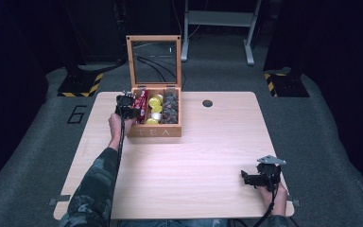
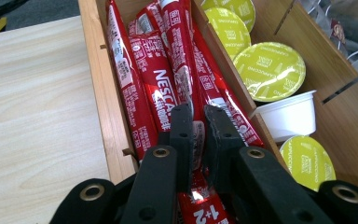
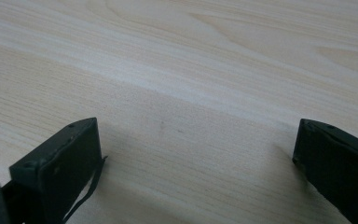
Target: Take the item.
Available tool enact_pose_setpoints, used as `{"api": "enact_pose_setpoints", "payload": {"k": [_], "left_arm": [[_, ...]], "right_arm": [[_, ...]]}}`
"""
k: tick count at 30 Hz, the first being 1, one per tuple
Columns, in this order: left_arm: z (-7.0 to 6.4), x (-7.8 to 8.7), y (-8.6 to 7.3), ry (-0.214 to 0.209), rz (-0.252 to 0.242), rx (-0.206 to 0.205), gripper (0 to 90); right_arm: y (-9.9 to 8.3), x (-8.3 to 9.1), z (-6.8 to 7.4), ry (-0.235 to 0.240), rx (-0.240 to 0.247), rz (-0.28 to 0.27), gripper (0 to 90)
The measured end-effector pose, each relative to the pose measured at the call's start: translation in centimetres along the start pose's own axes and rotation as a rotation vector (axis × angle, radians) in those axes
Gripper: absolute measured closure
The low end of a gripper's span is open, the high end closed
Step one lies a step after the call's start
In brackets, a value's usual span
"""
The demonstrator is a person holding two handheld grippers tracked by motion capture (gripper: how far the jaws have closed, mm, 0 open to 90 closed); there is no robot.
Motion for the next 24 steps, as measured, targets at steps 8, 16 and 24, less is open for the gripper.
{"api": "enact_pose_setpoints", "payload": {"k": [8, 16, 24], "left_arm": [[0.2, 0.6, 0.1, -0.027, -0.044, 0.021, 82.9], [0.0, 2.2, 0.3, -0.048, -0.076, 0.008, 82.8], [-0.5, 3.6, 0.5, -0.061, -0.109, -0.006, 82.8]], "right_arm": [[0.0, 0.0, 0.0, 0.000, 0.000, 0.000, 0.3], [0.0, 0.0, 0.0, 0.000, 0.000, 0.000, 0.3], [0.0, 0.0, 0.0, -0.001, -0.001, 0.000, 0.3]]}}
Point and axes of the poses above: each handheld gripper's, and its own axes: x roughly backward along the jaws, y roughly out of its top, z roughly to its left, the point moved 8 cm from there along -x, roughly forward along the jaws, and after that the axes turned 12 degrees about z, right-handed, at the moved point
